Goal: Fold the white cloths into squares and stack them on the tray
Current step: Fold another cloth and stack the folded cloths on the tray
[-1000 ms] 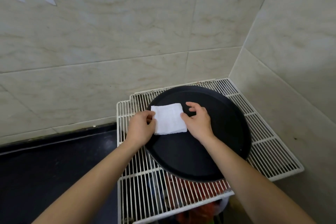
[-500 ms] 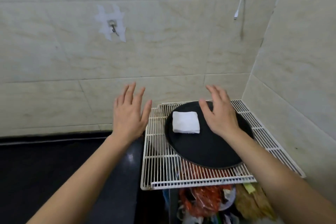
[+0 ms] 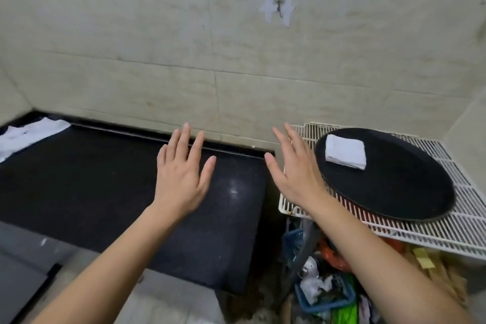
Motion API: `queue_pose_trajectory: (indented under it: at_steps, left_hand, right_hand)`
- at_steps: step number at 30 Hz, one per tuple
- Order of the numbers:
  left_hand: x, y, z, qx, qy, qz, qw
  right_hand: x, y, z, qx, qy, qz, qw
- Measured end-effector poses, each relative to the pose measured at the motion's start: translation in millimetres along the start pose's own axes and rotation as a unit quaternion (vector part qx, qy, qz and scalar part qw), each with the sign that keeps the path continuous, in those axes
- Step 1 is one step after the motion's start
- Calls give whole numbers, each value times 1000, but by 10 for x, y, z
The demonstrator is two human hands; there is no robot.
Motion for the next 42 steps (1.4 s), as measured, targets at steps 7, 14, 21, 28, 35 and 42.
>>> queue_pose_trajectory:
  at_steps: [7,14,21,28,35,42]
  left_hand:
    - [1896,-702,380,-13,-17,-74,997]
    - [4237,-1566,914,6,-112,-153,982]
    - [5646,-1798,1296,25,-216,-138,966]
    - [6513,-1505,1335,66,-317,-120,939]
    - [7467,-1419,1208,101,-436,-149,882]
    - [8243,-1426,1250,150,-528,-147,823]
  right_hand:
    - [1672,889,-546,-13,-51,-31,998]
    - [3894,2385,-1042,20,-112,-60,992]
    - [5344,3323,-1260,98,-186,-67,975]
    - [5829,4169,-1868,147,-236,-49,959]
    - [6624,5117,-2794,201,-307,-80,927]
    - [7339,5930,-3134,290,-367,-83,880]
Point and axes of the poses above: each hand's wrist, its own z-axis away from the middle knuckle, its own y-axis out of the palm, x = y × z, the point moved 1 cm from there along -z, towards the middle knuckle, and after that the axes turned 3 degrees about z, right-handed, at the moved point
